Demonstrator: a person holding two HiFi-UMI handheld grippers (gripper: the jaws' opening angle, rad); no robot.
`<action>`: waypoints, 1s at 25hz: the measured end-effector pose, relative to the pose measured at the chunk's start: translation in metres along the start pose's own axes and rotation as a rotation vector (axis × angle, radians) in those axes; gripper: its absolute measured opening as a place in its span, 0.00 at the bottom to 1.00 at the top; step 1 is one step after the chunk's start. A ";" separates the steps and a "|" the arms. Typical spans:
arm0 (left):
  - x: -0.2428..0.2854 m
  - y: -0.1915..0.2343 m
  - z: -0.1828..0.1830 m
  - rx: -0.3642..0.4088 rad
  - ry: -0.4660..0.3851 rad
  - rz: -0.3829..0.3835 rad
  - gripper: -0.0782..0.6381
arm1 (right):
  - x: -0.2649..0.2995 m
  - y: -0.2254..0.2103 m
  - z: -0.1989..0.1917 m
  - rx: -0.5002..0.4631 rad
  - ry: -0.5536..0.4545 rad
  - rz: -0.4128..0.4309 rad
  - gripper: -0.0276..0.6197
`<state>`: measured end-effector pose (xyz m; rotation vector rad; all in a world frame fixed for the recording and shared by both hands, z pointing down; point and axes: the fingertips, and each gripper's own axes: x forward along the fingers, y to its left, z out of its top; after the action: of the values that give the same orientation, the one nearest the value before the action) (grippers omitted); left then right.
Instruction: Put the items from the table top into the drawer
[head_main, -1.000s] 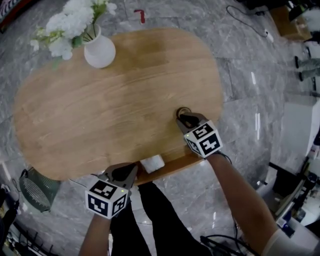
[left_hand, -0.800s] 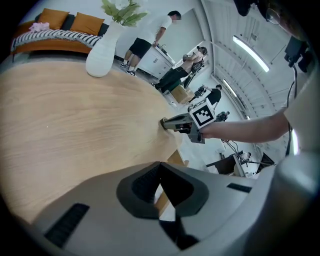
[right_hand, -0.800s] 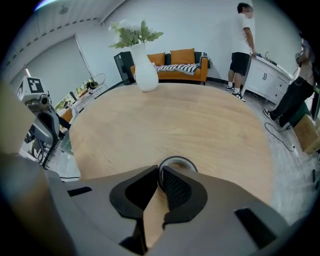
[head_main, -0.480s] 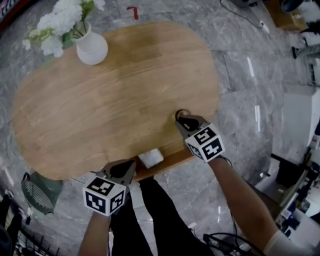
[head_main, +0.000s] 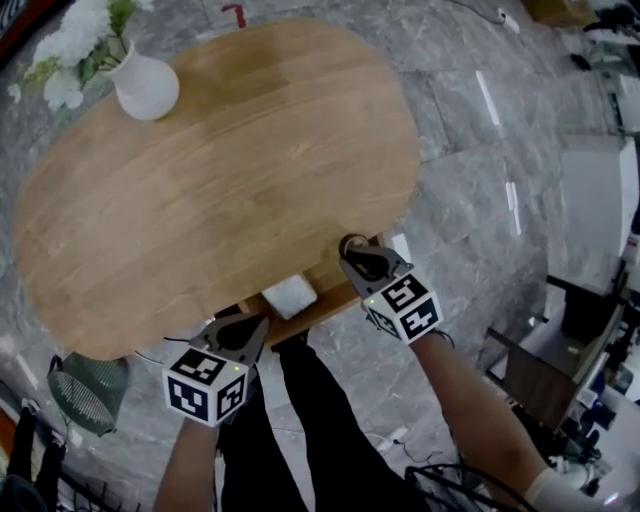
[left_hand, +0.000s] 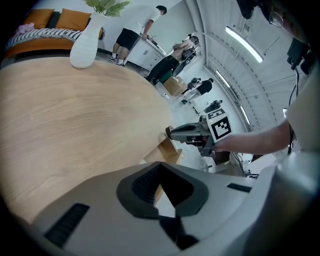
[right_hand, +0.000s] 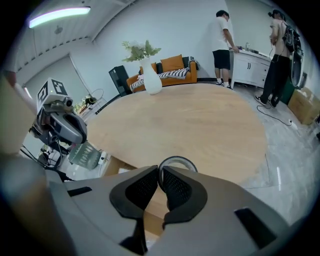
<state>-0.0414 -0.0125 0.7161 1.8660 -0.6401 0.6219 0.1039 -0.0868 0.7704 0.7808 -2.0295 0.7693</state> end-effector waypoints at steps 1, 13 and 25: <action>0.001 -0.002 -0.003 0.006 0.007 -0.003 0.11 | -0.001 0.004 -0.007 0.007 0.001 0.003 0.13; 0.014 -0.007 -0.025 0.013 0.046 -0.007 0.11 | 0.011 -0.002 -0.071 0.119 0.079 -0.043 0.13; 0.013 -0.026 -0.025 0.015 0.030 0.013 0.11 | -0.002 -0.005 -0.065 0.120 0.079 -0.019 0.22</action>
<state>-0.0175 0.0174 0.7158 1.8640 -0.6303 0.6640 0.1385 -0.0413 0.8016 0.8239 -1.9170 0.9039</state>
